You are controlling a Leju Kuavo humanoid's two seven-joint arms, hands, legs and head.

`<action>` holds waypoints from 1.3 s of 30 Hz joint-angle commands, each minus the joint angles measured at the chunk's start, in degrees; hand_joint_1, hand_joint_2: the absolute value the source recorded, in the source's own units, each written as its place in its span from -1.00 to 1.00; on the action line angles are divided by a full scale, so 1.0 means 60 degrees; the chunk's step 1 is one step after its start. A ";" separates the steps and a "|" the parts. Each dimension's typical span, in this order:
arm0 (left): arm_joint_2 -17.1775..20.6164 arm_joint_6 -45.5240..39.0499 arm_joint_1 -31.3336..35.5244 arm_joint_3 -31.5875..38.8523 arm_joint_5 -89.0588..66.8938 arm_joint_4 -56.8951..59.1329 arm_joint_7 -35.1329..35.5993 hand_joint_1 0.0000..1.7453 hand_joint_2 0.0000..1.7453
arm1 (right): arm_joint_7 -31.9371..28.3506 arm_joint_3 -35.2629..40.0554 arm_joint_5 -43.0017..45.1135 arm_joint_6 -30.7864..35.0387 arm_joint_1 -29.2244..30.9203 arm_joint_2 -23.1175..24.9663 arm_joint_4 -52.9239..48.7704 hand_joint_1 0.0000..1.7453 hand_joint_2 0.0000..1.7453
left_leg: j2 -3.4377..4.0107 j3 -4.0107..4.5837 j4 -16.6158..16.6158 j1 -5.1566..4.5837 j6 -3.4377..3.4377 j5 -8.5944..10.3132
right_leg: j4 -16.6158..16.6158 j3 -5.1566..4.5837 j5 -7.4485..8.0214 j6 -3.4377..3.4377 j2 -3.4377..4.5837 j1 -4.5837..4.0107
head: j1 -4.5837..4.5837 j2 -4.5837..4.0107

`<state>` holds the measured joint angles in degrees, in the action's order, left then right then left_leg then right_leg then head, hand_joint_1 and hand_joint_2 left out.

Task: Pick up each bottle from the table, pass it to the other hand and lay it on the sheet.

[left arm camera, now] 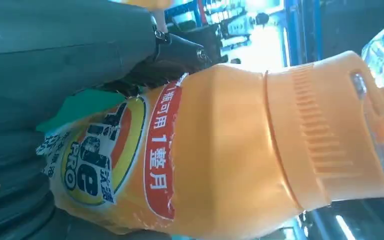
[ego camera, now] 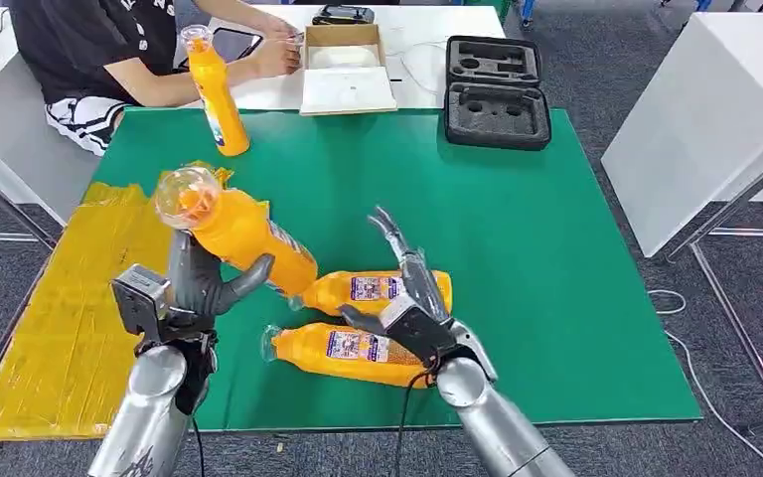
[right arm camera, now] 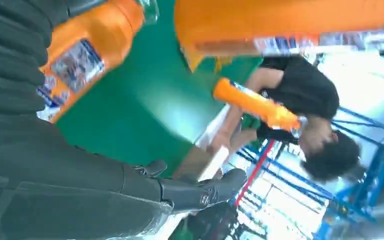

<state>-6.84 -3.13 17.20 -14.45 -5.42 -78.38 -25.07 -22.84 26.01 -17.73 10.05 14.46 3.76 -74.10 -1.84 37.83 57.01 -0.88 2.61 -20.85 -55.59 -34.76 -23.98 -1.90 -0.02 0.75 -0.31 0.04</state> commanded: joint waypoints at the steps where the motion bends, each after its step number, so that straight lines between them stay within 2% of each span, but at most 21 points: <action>1: 0.0500 -0.2398 0.0625 0.0430 -0.3010 -0.0050 -0.0132 1.00 1.00 | 0.0468 -0.1120 0.1172 -0.0743 -0.0501 -0.0768 -0.1717 -1.00 1.00 | 0.0008 -0.0022 0.0008 0.0006 -0.0023 -0.0016 | -0.0002 0.0026 -0.0015 0.0009 -0.0008 -0.0008 | 0.0004 0.0000; 4: 0.0464 -0.2425 0.0765 0.0536 -0.3348 -0.0111 0.0051 1.00 1.00 | 0.0574 -0.1492 0.1258 -0.1077 -0.0759 -0.0882 -0.2184 -1.00 1.00 | -0.0017 -0.0009 0.0010 0.0007 -0.0020 -0.0009 | -0.0005 0.0016 -0.0017 0.0007 -0.0031 -0.0007 | 0.0007 0.0000; 9: 0.0420 -0.2419 0.0740 0.0532 -0.3358 -0.0080 0.0051 1.00 1.00 | 0.0574 -0.1459 0.1241 -0.1084 -0.0759 -0.0798 -0.2122 -1.00 1.00 | 0.0025 -0.0033 0.0016 0.0010 -0.0031 -0.0030 | -0.0004 0.0040 -0.0021 0.0012 0.0005 -0.0011 | 0.0004 0.0000; 13: 0.0798 -0.3659 0.1412 0.0561 -0.6603 0.0579 0.1317 1.00 1.00 | 0.0735 -0.2011 0.1391 -0.1827 -0.0976 -0.0994 -0.2789 -1.00 1.00 | 0.0009 -0.0039 0.0023 0.0014 -0.0041 -0.0032 | -0.0012 0.0049 -0.0031 0.0017 -0.0020 -0.0016 | 0.0004 0.0000; 15: 0.1084 -0.3866 0.1686 0.0380 -0.8193 0.0879 0.1700 1.00 1.00 | 0.0848 -0.2183 0.1714 -0.2453 -0.0997 -0.1092 -0.2964 -1.00 1.00 | 0.0001 -0.0037 0.0025 0.0014 -0.0041 -0.0029 | -0.0015 0.0046 -0.0031 0.0017 -0.0028 -0.0016 | 0.0004 0.0000; 16: 0.1272 -0.3998 0.1954 0.0190 -1.0068 0.1330 0.2441 1.00 1.00 | 0.0902 -0.2358 0.1868 -0.2816 -0.0945 -0.1112 -0.2983 -1.00 1.00 | -0.0001 -0.0018 0.0011 0.0007 -0.0027 -0.0012 | -0.0007 0.0022 -0.0016 0.0011 -0.0022 -0.0008 | 0.0004 0.0000; 18: 0.1317 -0.3900 0.2202 0.0051 -1.1184 0.1894 0.2889 1.00 1.00 | 0.1014 -0.2477 0.1874 -0.3063 -0.0817 -0.1024 -0.2875 -1.00 1.00 | 0.0007 -0.0027 0.0006 0.0006 -0.0029 -0.0012 | -0.0002 0.0031 -0.0013 0.0012 -0.0014 -0.0008 | 0.0004 0.0000; 22: 0.1255 -0.3852 0.2499 -0.0005 -1.1586 0.2793 0.3194 1.00 1.00 | 0.1021 -0.2578 0.1924 -0.3335 -0.0593 -0.0829 -0.2593 -1.00 1.00 | 0.0017 -0.0033 0.0001 0.0005 -0.0026 -0.0010 | 0.0003 0.0032 -0.0007 0.0011 -0.0006 -0.0006 | 0.0004 0.0000; 25: 0.1340 -0.3637 0.2702 -0.0183 -1.2593 0.3463 0.3755 1.00 1.00 | 0.0994 -0.2467 0.1808 -0.3453 -0.0263 -0.0790 -0.2283 -1.00 1.00 | 0.0025 -0.0015 0.0002 0.0004 -0.0020 -0.0005 | 0.0001 0.0012 0.0001 0.0007 0.0005 -0.0005 | 0.0004 0.0000; 27: 0.1373 -0.3364 0.2831 -0.0282 -1.3155 0.3851 0.4048 1.00 1.00 | 0.0994 -0.2443 0.1792 -0.3470 -0.0164 -0.0803 -0.2204 -1.00 1.00 | 0.0042 -0.0064 0.0018 0.0012 -0.0042 -0.0036 | -0.0005 0.0066 -0.0026 0.0016 0.0008 -0.0014 | 0.0000 0.0000; 30: 0.1399 -0.3239 0.3038 -0.0342 -1.4097 0.4543 0.4729 1.00 1.00 | 0.0992 -0.2445 0.1781 -0.3473 -0.0118 -0.0785 -0.2164 -1.00 1.00 | 0.0028 -0.0029 0.0002 0.0005 -0.0023 -0.0010 | 0.0003 0.0030 -0.0003 0.0009 0.0007 -0.0006 | 0.0004 0.0000; 33: 0.1600 -0.3151 0.3243 -0.0702 -1.4097 0.5049 0.5062 1.00 1.00 | 0.1011 -0.2470 0.1750 -0.3440 -0.0156 -0.0776 -0.2243 -1.00 1.00 | 0.0039 -0.0052 0.0013 0.0013 -0.0038 -0.0026 | -0.0002 0.0055 -0.0016 0.0016 0.0010 -0.0015 | 0.0003 0.0000; 39: 0.1623 -0.2868 0.3430 -0.0692 -1.4097 0.5596 0.5290 1.00 1.00 | 0.1051 -0.2496 0.1659 -0.3406 -0.0171 -0.0762 -0.2293 -1.00 1.00 | 0.0036 -0.0034 0.0014 0.0010 -0.0032 -0.0021 | -0.0005 0.0035 -0.0012 0.0013 0.0010 -0.0012 | 0.0004 0.0000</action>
<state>0.92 -22.58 32.33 -15.32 -89.72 -55.73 5.16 -17.07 11.91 -7.21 -10.47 11.16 -1.44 -90.92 -1.79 37.91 57.02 -0.88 2.61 -20.82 -55.60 -34.85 -23.94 -1.90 -0.01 0.75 -0.28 0.04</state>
